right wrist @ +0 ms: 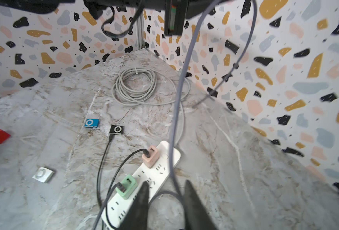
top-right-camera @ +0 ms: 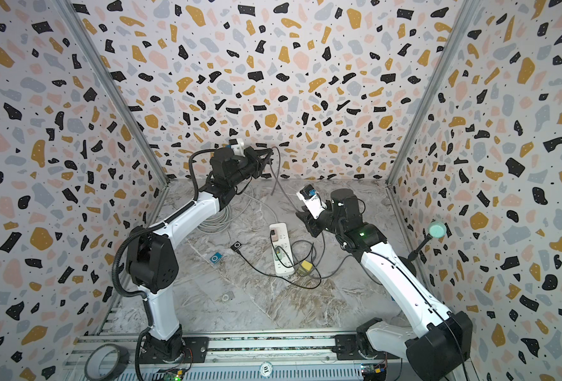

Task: Charge mp3
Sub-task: Pick up the charging cable from the center of the board.

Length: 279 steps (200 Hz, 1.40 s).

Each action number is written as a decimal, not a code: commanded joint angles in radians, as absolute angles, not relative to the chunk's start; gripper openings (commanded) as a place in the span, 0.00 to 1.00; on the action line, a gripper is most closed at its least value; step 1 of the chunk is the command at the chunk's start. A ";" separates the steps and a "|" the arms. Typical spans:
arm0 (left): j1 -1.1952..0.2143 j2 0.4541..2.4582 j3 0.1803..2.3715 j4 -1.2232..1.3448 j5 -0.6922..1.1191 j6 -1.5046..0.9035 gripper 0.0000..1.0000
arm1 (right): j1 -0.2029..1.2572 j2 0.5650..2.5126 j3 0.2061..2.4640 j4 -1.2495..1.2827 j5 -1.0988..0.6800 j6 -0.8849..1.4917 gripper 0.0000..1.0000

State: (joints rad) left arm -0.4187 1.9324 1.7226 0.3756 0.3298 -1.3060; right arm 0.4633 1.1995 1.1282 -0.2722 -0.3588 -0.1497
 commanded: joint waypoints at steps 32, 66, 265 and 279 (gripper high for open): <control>-0.410 1.812 1.594 0.548 0.346 -1.107 0.00 | 0.163 1.321 1.248 -0.170 -0.598 0.571 0.67; -0.426 1.784 1.521 0.577 0.368 -0.999 0.00 | 0.176 1.442 1.435 -0.119 -0.673 0.806 0.68; -0.518 1.755 1.424 0.599 0.407 -0.853 0.00 | 0.283 1.802 1.534 0.358 -0.632 1.416 0.76; -0.525 1.756 1.423 0.603 0.408 -0.851 0.00 | 0.285 1.822 1.539 0.380 -0.636 1.437 0.76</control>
State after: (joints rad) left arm -0.5121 1.7897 1.4254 0.5255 0.3855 -0.8745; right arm 0.2859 1.8141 1.5375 0.2955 -0.6525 1.3907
